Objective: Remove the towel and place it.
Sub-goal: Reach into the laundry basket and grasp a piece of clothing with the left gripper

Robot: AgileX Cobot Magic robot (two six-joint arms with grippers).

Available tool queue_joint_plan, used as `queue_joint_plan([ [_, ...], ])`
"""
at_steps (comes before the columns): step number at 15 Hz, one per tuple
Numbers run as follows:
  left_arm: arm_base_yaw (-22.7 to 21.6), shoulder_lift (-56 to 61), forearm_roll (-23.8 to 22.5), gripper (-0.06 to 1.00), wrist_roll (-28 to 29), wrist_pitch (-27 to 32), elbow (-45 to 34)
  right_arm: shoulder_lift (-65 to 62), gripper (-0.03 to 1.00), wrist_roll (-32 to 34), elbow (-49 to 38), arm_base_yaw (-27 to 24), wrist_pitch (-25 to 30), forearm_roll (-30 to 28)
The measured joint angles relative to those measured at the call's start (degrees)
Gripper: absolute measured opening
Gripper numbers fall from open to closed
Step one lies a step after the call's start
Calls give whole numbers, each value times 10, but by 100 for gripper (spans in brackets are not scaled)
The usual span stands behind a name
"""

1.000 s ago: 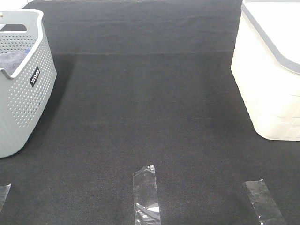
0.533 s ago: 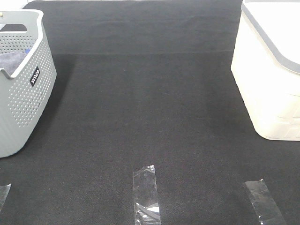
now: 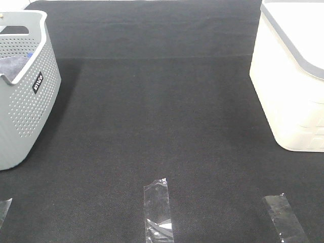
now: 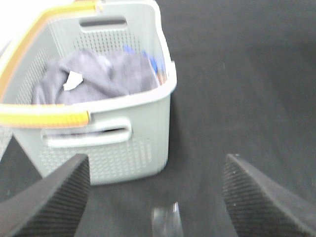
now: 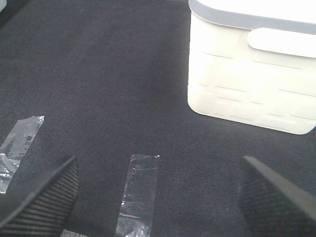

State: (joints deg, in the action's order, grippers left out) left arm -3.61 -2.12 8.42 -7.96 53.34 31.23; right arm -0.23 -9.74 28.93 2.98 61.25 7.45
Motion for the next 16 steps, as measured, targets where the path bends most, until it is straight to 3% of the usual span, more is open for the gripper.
queue_joint_plan([
  [4,0,-130,-14,71,66,-146,9,0,81,0,0,0,0,0],
  [6,0,-262,-23,71,85,-175,54,0,81,0,0,0,0,0],
  [11,0,-520,-34,71,117,-152,213,0,81,0,0,0,0,0],
  [16,-3,-704,-92,71,215,-125,334,0,81,0,0,0,0,0],
])
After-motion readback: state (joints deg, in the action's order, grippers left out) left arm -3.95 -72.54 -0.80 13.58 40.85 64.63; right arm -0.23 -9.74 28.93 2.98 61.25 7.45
